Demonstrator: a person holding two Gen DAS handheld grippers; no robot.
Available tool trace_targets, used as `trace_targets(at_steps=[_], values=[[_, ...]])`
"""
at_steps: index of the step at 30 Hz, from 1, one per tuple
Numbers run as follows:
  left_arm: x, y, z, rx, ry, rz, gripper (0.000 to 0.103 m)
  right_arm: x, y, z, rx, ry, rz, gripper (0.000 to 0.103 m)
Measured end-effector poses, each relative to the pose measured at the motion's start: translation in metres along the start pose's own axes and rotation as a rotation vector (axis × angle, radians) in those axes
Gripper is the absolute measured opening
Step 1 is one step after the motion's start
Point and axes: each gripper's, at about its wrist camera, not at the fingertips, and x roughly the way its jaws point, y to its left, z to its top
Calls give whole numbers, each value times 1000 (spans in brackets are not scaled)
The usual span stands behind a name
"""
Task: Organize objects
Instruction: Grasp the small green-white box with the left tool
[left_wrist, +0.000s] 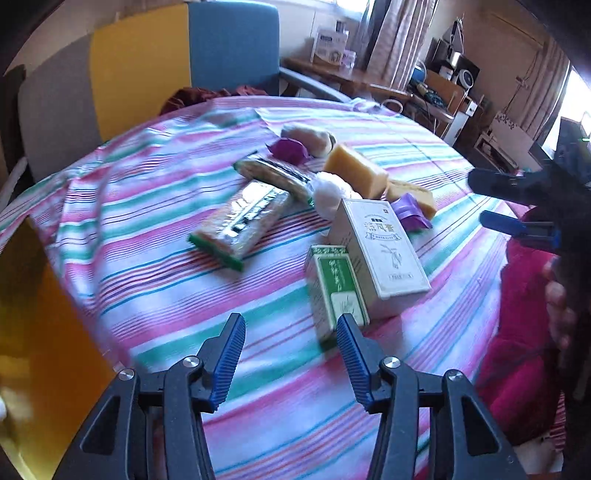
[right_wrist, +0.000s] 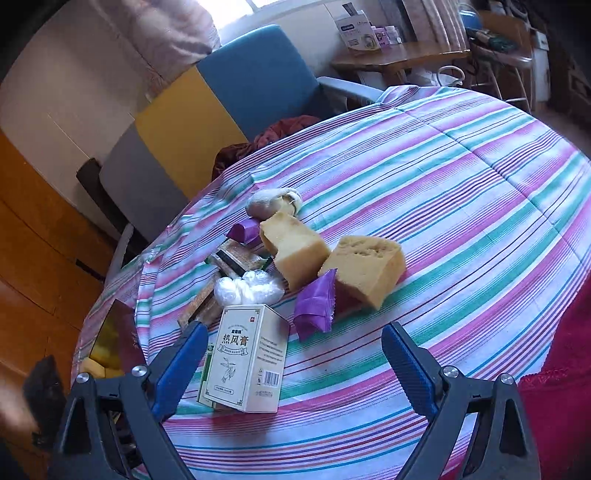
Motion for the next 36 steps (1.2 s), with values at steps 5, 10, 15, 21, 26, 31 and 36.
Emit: trace_targets(at_steps=[5, 10, 15, 21, 26, 31, 36], values=[[29, -19, 15, -4, 38, -56, 52, 1, 2, 0, -9, 6, 18, 96], [55, -34, 14, 23, 85, -51, 52, 0, -4, 0, 18, 2, 43, 96], [54, -29, 8, 5, 63, -44, 52, 1, -12, 2, 57, 6, 68, 96], [55, -17, 11, -13, 66, -31, 51, 4, -12, 2, 59, 22, 61, 96], [51, -16, 1, 53, 39, -23, 31, 9, -11, 1, 46, 45, 42, 96], [33, -19, -28, 99, 3, 11, 31, 23, 10, -4, -82, 128, -11, 79], [21, -13, -48, 73, -39, 33, 31, 38, 26, -14, -189, 206, -89, 57]])
